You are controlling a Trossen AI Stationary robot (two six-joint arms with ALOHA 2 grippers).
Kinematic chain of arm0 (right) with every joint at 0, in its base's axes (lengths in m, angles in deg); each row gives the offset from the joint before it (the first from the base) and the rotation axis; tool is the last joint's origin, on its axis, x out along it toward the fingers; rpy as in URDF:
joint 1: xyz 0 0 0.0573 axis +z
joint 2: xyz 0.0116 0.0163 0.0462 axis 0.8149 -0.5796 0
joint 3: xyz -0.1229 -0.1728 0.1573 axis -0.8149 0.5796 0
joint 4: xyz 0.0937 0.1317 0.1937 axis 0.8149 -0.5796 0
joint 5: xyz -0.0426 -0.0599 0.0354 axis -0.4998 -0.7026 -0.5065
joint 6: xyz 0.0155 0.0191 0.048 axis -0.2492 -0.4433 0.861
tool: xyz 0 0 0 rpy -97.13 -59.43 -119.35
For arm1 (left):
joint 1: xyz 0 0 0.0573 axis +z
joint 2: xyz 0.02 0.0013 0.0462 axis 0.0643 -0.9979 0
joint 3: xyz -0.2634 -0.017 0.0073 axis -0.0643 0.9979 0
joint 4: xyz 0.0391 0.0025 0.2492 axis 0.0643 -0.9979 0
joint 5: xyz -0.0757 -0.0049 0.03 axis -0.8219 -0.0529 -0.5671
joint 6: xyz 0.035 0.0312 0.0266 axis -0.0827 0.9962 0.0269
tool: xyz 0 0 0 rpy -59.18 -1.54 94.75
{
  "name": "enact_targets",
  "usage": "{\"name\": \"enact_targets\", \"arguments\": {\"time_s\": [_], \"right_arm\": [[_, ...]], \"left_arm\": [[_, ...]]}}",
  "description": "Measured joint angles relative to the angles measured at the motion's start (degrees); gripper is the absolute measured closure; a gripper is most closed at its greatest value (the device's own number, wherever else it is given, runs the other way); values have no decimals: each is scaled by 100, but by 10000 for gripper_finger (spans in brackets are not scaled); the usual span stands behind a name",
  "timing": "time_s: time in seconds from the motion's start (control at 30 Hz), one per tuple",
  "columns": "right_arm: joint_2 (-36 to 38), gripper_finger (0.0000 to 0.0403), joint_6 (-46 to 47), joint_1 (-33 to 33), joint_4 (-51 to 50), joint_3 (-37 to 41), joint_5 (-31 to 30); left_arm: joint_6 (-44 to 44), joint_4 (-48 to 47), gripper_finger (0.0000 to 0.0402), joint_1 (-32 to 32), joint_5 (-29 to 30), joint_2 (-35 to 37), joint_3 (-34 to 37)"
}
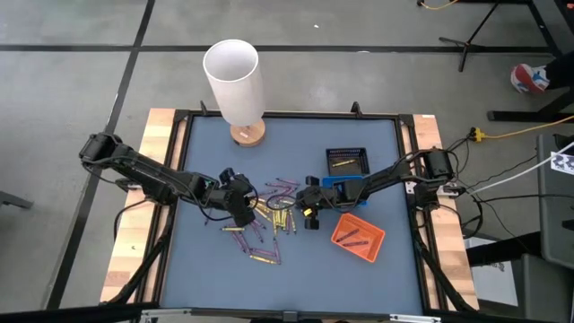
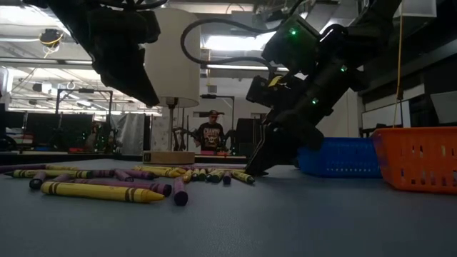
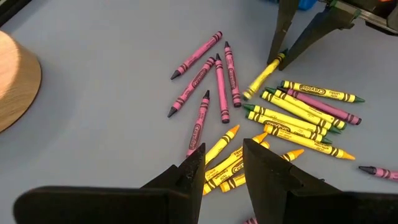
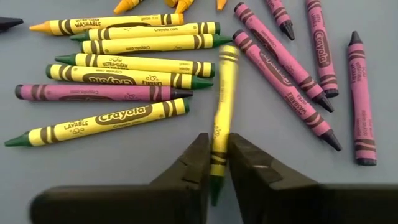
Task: Sort crayons
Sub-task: Put the green crayon into the blue bin
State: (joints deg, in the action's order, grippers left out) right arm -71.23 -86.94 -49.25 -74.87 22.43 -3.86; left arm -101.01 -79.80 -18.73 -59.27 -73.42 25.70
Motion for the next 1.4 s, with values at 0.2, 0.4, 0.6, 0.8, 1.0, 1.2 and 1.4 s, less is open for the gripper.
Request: {"name": "enact_targets", "arguments": {"time_s": [0.2,0.4,0.6,0.8,1.0,1.2,1.4], "right_arm": [[0,387,-4,-3,16,2,5],[-3,381,-4,-5,-44,-58,12],[-17,372,-2,-13,-248,-294,305],[-17,371,0,-11,-1492,-940,377],[-17,371,-50,-9,-3049,-1783,396],[-11,371,-317,-9,-3984,-2440,398],[116,371,-461,47,-4613,-2759,396]], "left_arm": [[1,0,310,0,0,0,0],[1,0,310,0,0,0,0],[1,0,310,2,0,0,-2],[1,62,310,2,0,0,-2],[3,285,310,2,2,0,-4],[3,304,310,2,2,0,-4],[3,299,310,2,2,-2,-4]]}}
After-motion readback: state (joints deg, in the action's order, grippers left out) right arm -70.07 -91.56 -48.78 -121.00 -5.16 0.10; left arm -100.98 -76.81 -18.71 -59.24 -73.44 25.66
